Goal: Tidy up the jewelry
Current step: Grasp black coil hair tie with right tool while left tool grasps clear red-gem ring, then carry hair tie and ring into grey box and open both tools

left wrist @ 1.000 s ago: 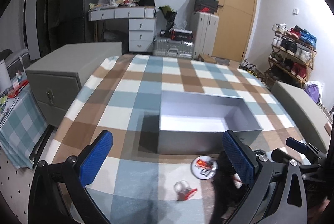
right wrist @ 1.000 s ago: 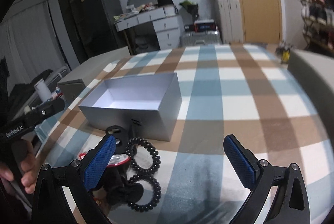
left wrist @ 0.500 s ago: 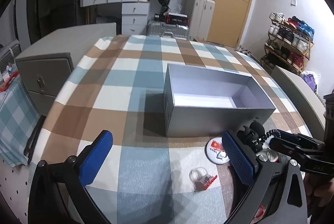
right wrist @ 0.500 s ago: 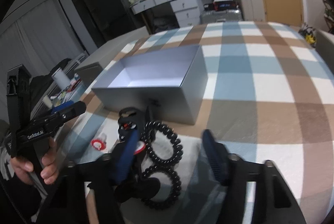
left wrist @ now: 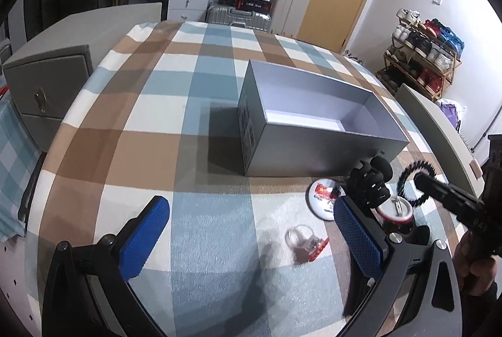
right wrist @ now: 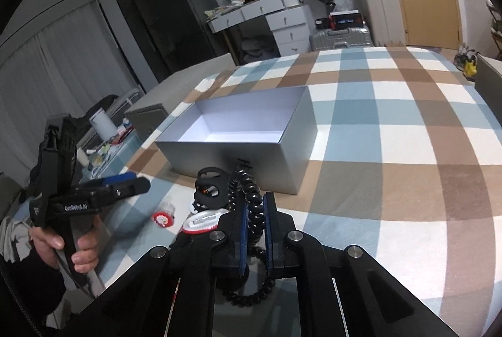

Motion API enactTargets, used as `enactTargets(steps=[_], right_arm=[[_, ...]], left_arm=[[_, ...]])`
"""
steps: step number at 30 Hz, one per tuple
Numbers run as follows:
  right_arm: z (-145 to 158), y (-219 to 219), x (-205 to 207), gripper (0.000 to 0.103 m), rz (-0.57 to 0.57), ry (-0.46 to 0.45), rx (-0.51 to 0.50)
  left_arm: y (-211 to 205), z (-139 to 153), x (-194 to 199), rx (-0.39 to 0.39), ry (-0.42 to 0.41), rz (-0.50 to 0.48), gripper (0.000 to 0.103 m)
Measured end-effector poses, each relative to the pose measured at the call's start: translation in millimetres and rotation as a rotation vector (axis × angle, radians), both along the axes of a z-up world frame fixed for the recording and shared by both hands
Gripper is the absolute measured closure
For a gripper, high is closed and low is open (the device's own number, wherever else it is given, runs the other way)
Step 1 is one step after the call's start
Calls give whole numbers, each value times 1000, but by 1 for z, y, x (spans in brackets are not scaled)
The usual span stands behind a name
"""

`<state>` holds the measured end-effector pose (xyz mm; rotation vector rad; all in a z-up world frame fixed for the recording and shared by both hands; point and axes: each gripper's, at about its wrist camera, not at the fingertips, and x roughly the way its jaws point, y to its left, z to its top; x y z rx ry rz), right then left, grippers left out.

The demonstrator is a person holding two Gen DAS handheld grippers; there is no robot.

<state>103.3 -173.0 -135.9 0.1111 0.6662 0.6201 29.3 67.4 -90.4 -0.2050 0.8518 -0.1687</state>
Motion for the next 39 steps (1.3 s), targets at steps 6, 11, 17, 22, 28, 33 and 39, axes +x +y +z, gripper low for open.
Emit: enactTargets(steps=[6,11,17,22,28,33,39], right_arm=[[4,-10,0,95,-27,-17,41],[7,-15,-3,95,-34,-32,59],[6,-15,-3,94,-27,-33,65],[6,-18,-3,94,-27,-41,70],[5,-22,-2,94,-40,-40,76],[6,-23,-2,94,-38,-43,76],[10,-24,-3,94,-42,-52,77]], left_arm=[[-7,-1,-3,5,29,-63,1],[-21,-2,-7,62,37,-104,1],[-32,-11,-1,101,94,-162,1],[-36,-15,2,129,116,-175,7],[-43,-14,5,227,117,-174,43],[-46,-13,3,238,112,-202,71],[-50,-13,4,240,113,-217,80]])
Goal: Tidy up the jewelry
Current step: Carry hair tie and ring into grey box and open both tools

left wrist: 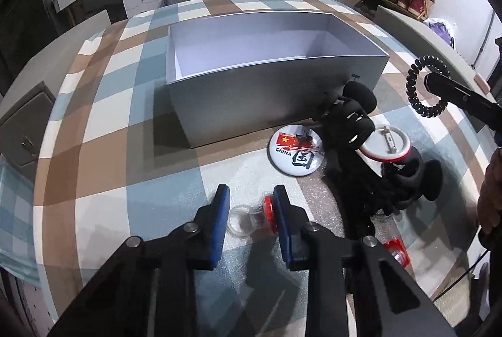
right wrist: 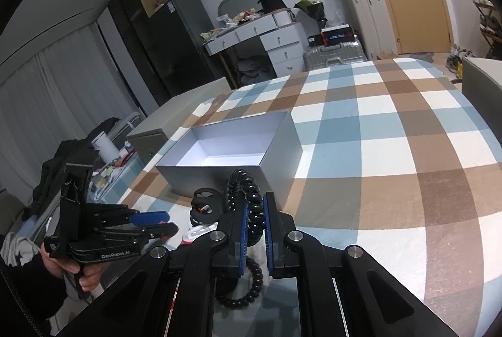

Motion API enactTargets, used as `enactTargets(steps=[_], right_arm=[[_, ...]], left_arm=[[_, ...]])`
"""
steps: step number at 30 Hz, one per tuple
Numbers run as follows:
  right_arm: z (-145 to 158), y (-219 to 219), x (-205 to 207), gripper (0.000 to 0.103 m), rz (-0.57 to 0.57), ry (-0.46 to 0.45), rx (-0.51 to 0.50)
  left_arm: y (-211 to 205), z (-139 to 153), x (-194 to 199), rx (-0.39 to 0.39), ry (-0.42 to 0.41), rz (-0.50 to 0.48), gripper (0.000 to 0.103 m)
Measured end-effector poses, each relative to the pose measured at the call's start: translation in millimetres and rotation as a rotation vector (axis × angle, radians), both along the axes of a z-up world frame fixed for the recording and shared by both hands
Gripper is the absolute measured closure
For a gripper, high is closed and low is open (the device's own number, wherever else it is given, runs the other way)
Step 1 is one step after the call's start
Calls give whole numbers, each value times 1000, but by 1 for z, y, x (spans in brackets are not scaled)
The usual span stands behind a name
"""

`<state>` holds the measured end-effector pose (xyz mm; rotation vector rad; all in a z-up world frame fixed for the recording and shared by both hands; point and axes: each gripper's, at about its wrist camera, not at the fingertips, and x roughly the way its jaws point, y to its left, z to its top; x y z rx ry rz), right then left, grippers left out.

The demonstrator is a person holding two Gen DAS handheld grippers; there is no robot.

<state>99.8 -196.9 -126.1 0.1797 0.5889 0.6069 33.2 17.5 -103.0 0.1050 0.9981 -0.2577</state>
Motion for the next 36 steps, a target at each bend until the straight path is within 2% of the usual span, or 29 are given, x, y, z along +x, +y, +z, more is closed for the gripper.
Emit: enactTargets(steps=[4,10,20,29,36], right_arm=[[4,-2,-2,94,-9,-8,2],[14,1,-5,94,-7,-42,1],[41,11,6,94,27,-101,46],[50,31,41,94,73,-79,71],[49,53,66,94,112,-73,16]], left_arm=[[1,2,0,-11,3,8,81],[3,18,-7,-18,-41,9,81],[3,60,-3,-55,-159,-21,81],[2,80,35,-152,-238,-14,81],[-2,67,69,-169,-198,-3,81]])
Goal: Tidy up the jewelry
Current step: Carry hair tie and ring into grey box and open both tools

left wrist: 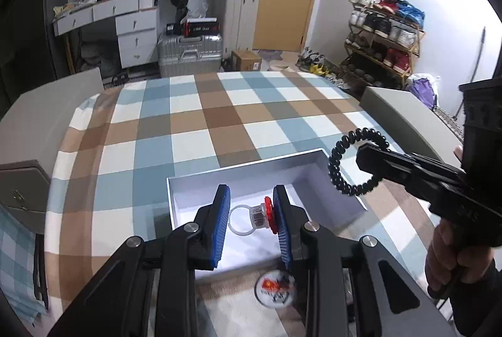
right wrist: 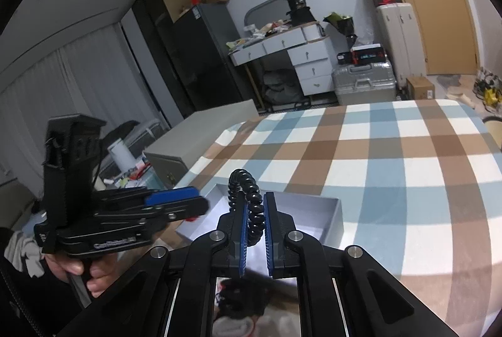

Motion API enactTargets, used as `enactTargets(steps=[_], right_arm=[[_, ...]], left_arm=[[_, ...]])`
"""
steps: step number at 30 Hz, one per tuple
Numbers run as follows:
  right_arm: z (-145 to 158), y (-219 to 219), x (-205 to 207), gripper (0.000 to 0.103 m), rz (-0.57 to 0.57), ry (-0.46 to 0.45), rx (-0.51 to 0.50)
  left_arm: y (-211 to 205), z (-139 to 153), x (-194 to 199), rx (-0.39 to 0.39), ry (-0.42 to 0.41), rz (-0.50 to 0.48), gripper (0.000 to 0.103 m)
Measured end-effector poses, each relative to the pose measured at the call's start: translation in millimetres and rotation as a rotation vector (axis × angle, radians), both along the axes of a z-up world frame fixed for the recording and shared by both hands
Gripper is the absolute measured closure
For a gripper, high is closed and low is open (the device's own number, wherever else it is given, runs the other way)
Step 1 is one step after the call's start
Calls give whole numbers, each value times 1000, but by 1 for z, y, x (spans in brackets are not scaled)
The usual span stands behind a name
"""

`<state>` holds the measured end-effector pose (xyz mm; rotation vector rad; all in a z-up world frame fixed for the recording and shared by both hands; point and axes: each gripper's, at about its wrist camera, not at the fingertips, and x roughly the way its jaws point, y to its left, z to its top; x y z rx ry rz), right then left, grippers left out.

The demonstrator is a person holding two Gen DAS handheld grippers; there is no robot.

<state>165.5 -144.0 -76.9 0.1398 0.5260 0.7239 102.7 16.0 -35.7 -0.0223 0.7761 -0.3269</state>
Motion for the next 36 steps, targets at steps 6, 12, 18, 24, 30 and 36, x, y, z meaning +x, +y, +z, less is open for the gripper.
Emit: enactTargets(steps=[6,12,18,24,30,36], right_arm=[[-8,12,18,94,20,27,-39],[-23,23,30,94,31,72,-95],[-33,28,41,94,20,112,-116],[-34,30,44,92,13,116,-126],[-33,30,43,87,-4,108,-119],[-25,13,34,71,-49,91,-75]], left_arm=[[-2,-11,19,-51,55,-3,81],[-8,-20,27,-50,80,-26,81],[-5,-27,34,-68,112,-20,81],[-5,-29,36,-73,123,-18,80],[-7,-31,38,-75,129,-21,80],[-5,-24,31,-66,101,-23,55]])
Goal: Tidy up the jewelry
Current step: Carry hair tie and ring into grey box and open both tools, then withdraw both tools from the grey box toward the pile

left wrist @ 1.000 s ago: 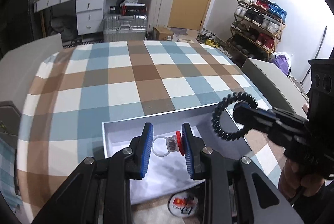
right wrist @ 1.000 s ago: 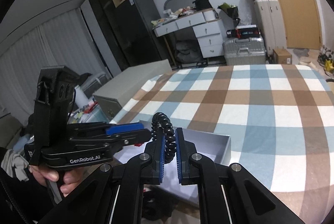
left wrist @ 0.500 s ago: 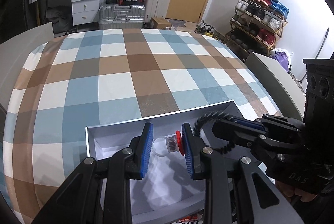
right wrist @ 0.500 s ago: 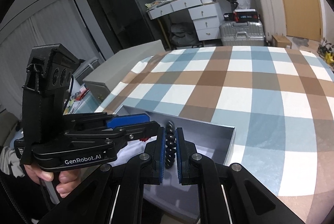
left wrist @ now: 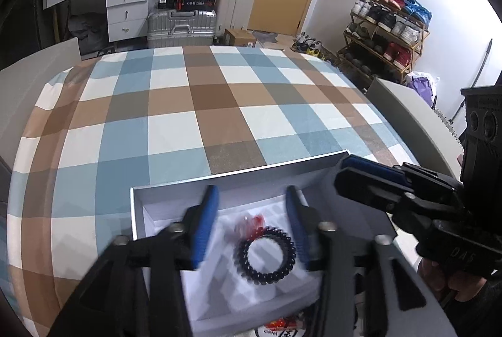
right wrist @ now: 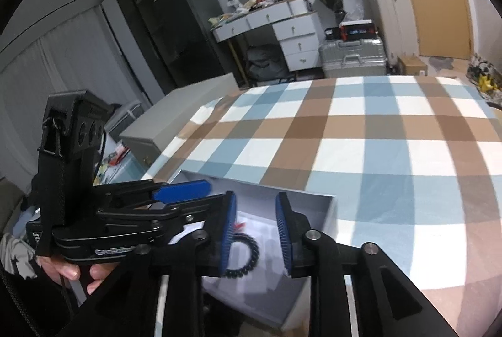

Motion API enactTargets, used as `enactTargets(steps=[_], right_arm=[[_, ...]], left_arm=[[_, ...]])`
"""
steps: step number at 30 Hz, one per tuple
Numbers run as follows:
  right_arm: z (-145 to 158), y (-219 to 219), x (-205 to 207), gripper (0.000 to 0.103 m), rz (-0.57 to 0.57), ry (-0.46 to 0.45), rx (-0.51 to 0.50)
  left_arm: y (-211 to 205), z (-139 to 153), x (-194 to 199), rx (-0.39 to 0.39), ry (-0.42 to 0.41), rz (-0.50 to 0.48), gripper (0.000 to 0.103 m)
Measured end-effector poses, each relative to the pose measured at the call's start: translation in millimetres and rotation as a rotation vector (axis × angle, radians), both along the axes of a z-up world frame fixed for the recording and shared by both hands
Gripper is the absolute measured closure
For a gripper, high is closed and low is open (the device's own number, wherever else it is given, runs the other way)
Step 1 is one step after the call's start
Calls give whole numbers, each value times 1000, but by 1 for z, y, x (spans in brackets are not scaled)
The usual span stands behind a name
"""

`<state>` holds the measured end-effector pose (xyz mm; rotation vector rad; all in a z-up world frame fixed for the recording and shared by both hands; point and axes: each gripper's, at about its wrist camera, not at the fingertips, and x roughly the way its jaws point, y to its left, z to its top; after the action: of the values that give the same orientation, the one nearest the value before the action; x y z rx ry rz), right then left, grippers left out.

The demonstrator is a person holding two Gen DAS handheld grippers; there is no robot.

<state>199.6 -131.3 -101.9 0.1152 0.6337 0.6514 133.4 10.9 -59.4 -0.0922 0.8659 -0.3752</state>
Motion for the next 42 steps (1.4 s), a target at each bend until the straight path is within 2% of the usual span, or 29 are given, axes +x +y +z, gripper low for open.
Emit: enactTargets(steps=[1,6,9,17,20,25,29,31,33,42], right_arm=[[1,-4,-3,69,-9,-3,5],[8,-21,-18,54,-60,-8,28],[11,-28,-27,50,-72,-14,35],[21,-35,-60,26,-87,-66,36],[24,-38,-73,15,-100,-83,40],[26,-44,-97,9,-109,-105,41],[21,-43,-120,8,-68,-117,25],[16,-41,-134,8,-49,-121,6],[9,-38,-146,8,-34,-116,-14],[-27,-15,-185,9,37,-64,-91]], left_arm=[[2,2,-3,-4,-5,10,50],[5,8,-11,-2,-17,38,47],[5,12,-21,5,-26,50,39],[-2,24,-46,42,-73,76,36],[-4,28,-55,48,-96,93,25],[-2,33,-72,57,-140,136,20],[2,32,-88,67,-154,179,17],[5,29,-94,59,-147,182,9],[7,24,-103,63,-136,196,6],[17,13,-131,98,-131,229,2]])
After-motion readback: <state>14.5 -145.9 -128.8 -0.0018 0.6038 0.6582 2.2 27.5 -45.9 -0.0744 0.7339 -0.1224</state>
